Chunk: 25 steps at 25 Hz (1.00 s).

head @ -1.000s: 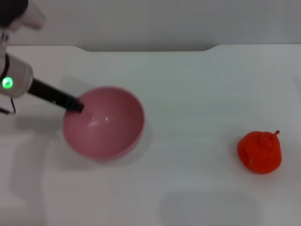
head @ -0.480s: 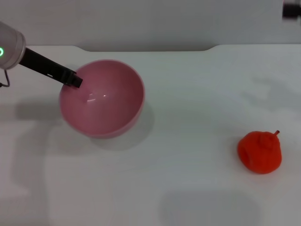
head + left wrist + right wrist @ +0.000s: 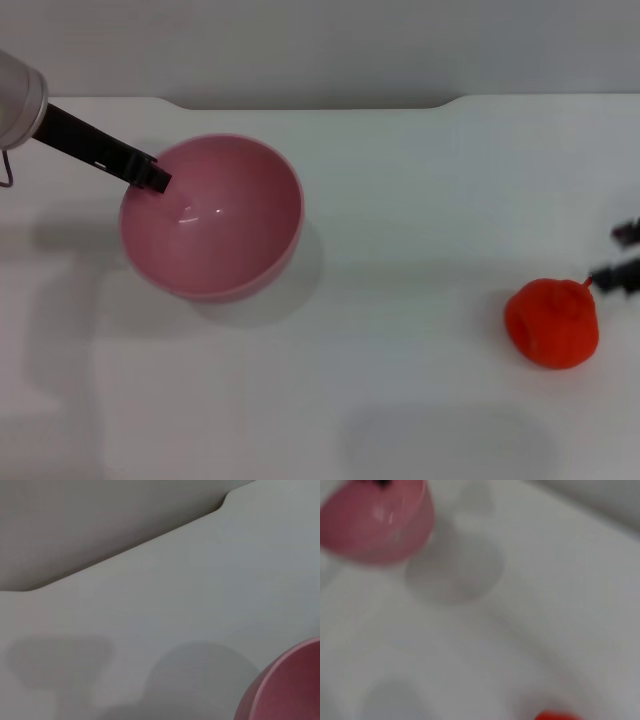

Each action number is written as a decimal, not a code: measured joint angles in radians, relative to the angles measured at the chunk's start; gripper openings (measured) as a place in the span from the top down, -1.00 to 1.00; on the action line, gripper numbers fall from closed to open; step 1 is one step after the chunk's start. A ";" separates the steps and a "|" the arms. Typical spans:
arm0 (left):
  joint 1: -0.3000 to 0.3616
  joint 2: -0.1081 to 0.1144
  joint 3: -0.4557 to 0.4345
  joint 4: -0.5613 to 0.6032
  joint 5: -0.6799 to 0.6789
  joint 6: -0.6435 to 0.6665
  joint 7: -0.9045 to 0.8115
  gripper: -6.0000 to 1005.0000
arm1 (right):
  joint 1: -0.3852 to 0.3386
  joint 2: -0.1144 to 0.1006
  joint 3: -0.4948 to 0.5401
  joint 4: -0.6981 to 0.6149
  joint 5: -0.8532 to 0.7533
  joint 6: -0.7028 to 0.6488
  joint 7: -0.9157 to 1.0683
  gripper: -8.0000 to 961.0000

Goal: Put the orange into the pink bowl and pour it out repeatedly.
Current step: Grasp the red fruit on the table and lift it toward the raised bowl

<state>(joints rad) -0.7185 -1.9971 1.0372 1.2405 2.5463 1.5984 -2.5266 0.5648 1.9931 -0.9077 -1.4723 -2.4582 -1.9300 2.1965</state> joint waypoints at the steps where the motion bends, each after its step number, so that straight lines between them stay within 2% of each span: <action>1: 0.000 -0.001 0.001 0.000 0.000 0.002 0.000 0.90 | -0.006 0.012 -0.020 0.011 -0.015 0.003 -0.009 -0.42; 4: -0.001 -0.005 0.006 0.001 0.000 0.004 0.000 0.90 | -0.012 0.054 -0.065 0.057 -0.073 0.018 -0.037 -0.42; 7: -0.004 -0.008 0.010 0.000 0.000 0.004 0.000 0.90 | -0.007 0.075 -0.101 0.109 -0.123 0.063 -0.048 -0.42; 11: -0.006 -0.009 0.010 -0.006 0.000 0.004 0.003 0.90 | -0.005 0.073 -0.124 0.155 -0.135 0.158 -0.047 -0.42; 14: -0.006 -0.012 0.011 -0.012 0.000 0.004 0.006 0.90 | -0.007 0.073 -0.118 0.138 -0.132 0.212 -0.042 -0.42; 25: 0.008 -0.016 0.012 -0.015 0.000 0.004 0.006 0.90 | -0.001 0.077 -0.130 0.169 -0.131 0.259 -0.040 -0.42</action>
<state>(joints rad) -0.7109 -2.0131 1.0492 1.2257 2.5464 1.6020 -2.5203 0.5641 2.0697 -1.0381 -1.3035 -2.5892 -1.6705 2.1567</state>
